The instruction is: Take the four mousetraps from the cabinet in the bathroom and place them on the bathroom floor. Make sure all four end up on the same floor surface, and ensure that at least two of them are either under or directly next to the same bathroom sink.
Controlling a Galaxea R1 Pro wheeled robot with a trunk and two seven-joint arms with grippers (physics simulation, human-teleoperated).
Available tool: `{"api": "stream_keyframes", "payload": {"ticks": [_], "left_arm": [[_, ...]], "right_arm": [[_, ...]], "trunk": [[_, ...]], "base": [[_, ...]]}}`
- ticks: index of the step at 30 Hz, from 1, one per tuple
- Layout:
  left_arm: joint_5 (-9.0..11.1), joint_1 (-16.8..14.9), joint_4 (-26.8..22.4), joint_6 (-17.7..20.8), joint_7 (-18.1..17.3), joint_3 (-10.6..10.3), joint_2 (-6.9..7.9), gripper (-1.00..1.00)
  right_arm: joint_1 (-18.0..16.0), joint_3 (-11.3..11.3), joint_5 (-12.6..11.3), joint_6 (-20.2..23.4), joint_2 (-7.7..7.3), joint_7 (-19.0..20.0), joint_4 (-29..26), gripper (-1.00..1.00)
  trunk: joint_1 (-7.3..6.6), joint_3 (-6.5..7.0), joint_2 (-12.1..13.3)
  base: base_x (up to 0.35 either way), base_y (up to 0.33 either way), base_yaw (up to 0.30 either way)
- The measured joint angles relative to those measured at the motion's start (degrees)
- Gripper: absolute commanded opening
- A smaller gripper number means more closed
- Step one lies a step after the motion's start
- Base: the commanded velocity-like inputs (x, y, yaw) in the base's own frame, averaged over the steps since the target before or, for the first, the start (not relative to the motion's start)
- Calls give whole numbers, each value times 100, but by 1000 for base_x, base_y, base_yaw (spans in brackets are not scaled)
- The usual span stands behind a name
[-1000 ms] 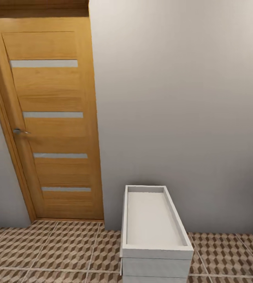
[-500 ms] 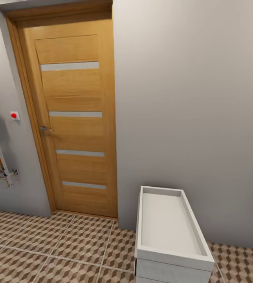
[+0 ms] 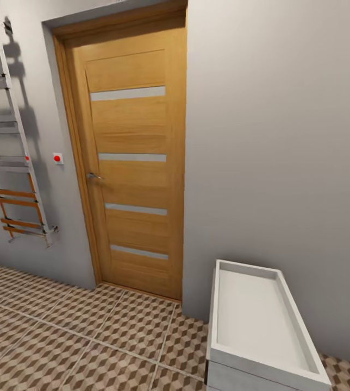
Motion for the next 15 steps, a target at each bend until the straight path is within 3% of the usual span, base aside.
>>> {"api": "stream_keyframes", "payload": {"ticks": [15], "left_arm": [[2, 0, 0, 2, 0, 0, 0, 100]], "right_arm": [[0, 0, 0, 0, 8, 0, 0, 100]], "trunk": [[0, 0, 0]], "base": [[0, 0, 277]]}}
